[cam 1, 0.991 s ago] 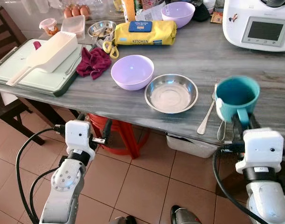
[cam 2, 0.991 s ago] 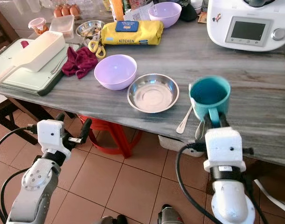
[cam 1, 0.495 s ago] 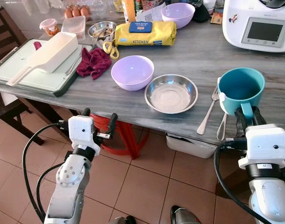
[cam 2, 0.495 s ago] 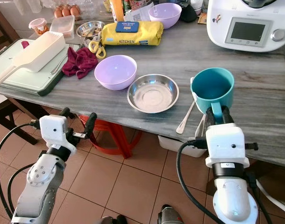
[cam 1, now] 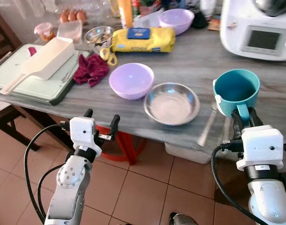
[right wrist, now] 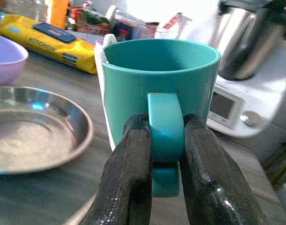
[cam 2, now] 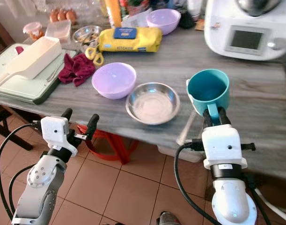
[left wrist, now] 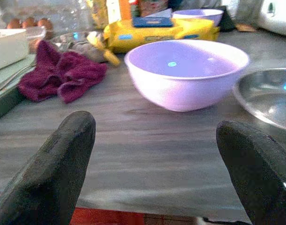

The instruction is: Setting the table

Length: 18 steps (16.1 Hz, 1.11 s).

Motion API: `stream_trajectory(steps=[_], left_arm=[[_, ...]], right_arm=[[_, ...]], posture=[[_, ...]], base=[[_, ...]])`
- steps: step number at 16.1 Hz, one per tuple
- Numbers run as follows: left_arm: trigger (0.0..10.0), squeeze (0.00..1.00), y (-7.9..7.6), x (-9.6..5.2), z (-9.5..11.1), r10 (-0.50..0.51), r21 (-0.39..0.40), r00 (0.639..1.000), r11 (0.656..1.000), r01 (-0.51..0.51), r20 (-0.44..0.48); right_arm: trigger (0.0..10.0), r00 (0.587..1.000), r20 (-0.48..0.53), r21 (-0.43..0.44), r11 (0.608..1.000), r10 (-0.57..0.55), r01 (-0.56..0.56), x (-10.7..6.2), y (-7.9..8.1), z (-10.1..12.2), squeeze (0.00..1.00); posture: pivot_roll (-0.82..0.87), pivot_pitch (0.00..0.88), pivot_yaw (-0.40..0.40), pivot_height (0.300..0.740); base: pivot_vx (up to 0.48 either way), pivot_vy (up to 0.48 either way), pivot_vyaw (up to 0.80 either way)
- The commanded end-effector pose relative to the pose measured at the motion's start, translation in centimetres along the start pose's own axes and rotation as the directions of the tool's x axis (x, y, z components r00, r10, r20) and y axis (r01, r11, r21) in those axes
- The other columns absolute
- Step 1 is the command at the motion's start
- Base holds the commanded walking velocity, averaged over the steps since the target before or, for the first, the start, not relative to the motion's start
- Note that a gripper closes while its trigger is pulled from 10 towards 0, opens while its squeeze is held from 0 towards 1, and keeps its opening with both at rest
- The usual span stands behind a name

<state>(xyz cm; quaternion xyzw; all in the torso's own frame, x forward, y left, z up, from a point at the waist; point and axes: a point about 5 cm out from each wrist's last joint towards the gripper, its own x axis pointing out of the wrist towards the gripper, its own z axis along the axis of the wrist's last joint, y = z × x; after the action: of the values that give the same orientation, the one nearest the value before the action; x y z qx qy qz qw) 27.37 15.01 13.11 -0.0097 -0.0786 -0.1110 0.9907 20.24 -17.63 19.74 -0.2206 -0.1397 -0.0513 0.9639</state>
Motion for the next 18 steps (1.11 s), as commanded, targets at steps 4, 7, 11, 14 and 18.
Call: stream_trajectory(steps=[4,7,11,14,18], left_arm=[[10.0,0.00,0.5,-0.4,-0.5,0.011,0.015,1.000,1.000,-0.011,-0.019],[10.0,0.00,0.7,-0.4,-0.5,0.014,0.019,1.000,1.000,-0.014,-0.022],[10.0,0.00,0.6,-1.0,-0.5,-0.009,0.018,1.000,1.000,0.009,-0.013],[10.0,0.00,1.1,-2.3,-0.8,-0.096,0.010,0.995,0.995,0.096,-0.027],[10.0,0.00,1.1,-3.0,-1.6,-0.188,-0.025,0.980,0.982,0.187,-0.066]], right_arm=[[10.0,0.999,0.033,-0.001,1.000,0.003,-0.003,-0.2,0.0,0.8,0.00],[10.0,0.999,0.032,0.001,1.000,0.009,-0.009,-0.2,0.1,0.8,0.00],[10.0,0.999,0.045,0.008,1.000,0.015,-0.015,0.2,0.4,1.0,0.00],[10.0,0.999,0.030,0.052,0.999,0.011,-0.013,0.5,0.6,0.9,0.00],[10.0,0.998,0.019,0.168,0.984,0.064,-0.066,1.2,2.5,1.1,0.00]], posture=[[-0.21,0.179,0.099,0.740],[-0.20,0.183,0.097,0.740],[-0.20,0.184,0.099,0.740],[-0.19,0.190,0.101,0.740],[-0.18,0.190,0.104,0.740]], base=[[0.336,0.000,0.00],[0.335,0.000,0.00],[0.000,0.000,0.00],[0.000,0.000,0.00],[0.000,0.000,0.00]])
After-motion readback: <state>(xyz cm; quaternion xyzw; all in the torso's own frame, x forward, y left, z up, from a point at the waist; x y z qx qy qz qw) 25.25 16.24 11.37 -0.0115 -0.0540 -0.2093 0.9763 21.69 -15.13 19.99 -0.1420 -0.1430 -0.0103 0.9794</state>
